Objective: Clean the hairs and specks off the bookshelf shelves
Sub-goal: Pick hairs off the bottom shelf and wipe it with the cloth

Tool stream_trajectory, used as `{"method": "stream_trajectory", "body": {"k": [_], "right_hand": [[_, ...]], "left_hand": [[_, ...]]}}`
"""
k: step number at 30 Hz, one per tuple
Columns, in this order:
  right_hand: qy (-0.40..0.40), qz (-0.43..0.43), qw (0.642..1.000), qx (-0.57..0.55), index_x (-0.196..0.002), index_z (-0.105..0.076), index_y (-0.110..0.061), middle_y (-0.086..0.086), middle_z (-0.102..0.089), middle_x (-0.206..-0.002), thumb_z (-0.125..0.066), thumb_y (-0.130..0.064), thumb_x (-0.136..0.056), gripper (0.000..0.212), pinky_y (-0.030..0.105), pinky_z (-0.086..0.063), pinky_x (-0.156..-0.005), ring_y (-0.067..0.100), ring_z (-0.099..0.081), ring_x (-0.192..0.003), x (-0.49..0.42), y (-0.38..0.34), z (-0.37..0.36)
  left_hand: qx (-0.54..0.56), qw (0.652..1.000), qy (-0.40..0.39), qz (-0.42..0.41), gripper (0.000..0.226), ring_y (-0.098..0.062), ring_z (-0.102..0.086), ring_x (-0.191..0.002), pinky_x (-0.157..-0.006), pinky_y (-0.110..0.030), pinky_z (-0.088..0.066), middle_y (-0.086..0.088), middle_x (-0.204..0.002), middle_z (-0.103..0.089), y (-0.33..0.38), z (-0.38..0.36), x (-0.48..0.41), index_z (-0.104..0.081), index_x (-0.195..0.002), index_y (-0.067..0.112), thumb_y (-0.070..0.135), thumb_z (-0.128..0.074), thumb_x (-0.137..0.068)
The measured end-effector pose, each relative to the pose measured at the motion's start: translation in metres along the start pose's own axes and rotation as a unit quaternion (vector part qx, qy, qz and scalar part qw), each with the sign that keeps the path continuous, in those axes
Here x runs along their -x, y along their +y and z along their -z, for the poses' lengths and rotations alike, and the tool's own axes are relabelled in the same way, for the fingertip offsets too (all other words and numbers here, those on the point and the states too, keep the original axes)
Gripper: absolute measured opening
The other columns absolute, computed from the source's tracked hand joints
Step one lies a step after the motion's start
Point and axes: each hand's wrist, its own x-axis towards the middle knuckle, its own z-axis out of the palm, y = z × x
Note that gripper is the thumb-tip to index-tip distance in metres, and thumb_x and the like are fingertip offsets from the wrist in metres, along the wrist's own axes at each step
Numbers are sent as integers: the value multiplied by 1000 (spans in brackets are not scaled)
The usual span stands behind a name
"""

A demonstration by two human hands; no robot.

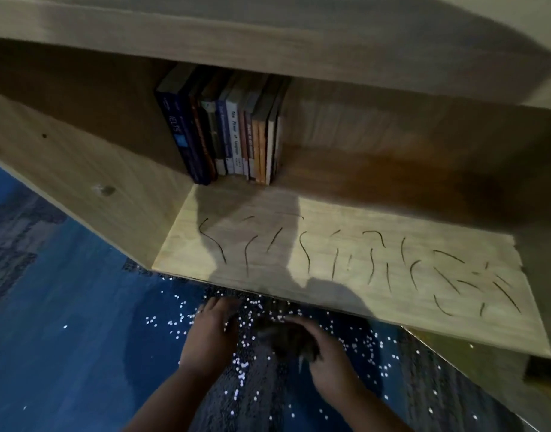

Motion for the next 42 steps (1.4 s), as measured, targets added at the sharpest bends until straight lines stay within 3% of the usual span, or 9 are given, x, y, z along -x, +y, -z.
{"method": "stream_trajectory", "body": {"k": [5, 9, 13, 22, 26, 29, 34, 37, 42], "right_hand": [[190, -15, 978, 84, -129, -56, -30, -3, -61, -125, -56, 11, -85, 60, 13, -46, -63, 9, -61, -91, 7, 21, 73], [201, -90, 972, 80, -118, -56, -46, -15, -65, -100, -51, 0, -93, 54, 9, -43, -66, -6, -56, -83, 24, 23, 101], [218, -161, 956, 114, -123, -58, -29, -1, -57, -85, -47, -12, -98, 32, 15, -31, -48, 2, -47, -63, 45, 25, 94], [276, -306, 857, -308, -97, -70, -20, 4, -71, -100, -59, -17, -94, 12, 47, -50, -90, 25, -65, -95, 65, 52, 79], [197, -317, 810, -452, -115, -66, -12, 14, -71, -109, -58, -17, -93, 24, 46, -54, -81, 32, -66, -99, 72, 43, 80], [126, -320, 786, -514, -122, -63, -10, 16, -69, -114, -60, -26, -90, 35, 41, -52, -82, 34, -65, -105, 75, 29, 78], [77, -273, 823, -493, -123, -63, -17, 13, -67, -120, -67, -43, -85, 46, 44, -52, -89, 31, -64, -110, 73, 16, 71], [112, -258, 873, -400, -119, -65, -26, 5, -70, -115, -79, -55, -68, 60, 51, -50, -95, 28, -65, -108, 72, 17, 68], [219, -262, 905, -253, -90, -71, -26, -4, -74, -91, -68, -39, -85, 14, 32, -55, -78, 19, -68, -91, 82, 28, 81]], "left_hand": [[16, 1000, -24, -6, 33, -28, -59, -98, -78, -36, -49, -2, -108, -63, 1, -15, 14, -66, -110, 22, 4, -66, -82], [33, 998, -57, -18, 29, -20, -60, -93, -72, -28, -44, 6, -101, -61, 22, -28, 22, -67, -105, 23, 4, -65, -84], [61, 994, -86, -11, 29, -17, -66, -93, -78, -26, -50, 2, -106, -69, 43, -39, 20, -70, -108, 23, 7, -64, -85], [139, 982, -127, -5, 33, -16, -63, -97, -87, -31, -51, 3, -104, -67, 83, -52, 45, -63, -103, 33, 4, -61, -87], [166, 980, -113, 7, 32, -24, -61, -106, -93, -31, -47, -1, -114, -63, 101, -68, 64, -61, -121, 16, 15, -64, -90], [388, 896, -173, 131, 50, -23, -60, -116, -95, -34, -54, -6, -129, -60, 128, -67, 72, -48, -133, 16, 23, -70, -89], [517, 805, -206, 208, 34, -24, -68, -103, -95, -42, -53, -10, -113, -72, 144, -60, 64, -66, -117, 12, 9, -73, -84], [501, 826, -145, 214, 14, -23, -67, -88, -87, -36, -53, -11, -95, -75, 137, -68, 54, -74, -94, 9, -1, -68, -86], [290, 920, -81, 250, 22, -29, -65, -75, -72, -37, -52, -1, -71, -68, 85, -83, 40, -68, -75, 23, 13, -60, -93]]}}
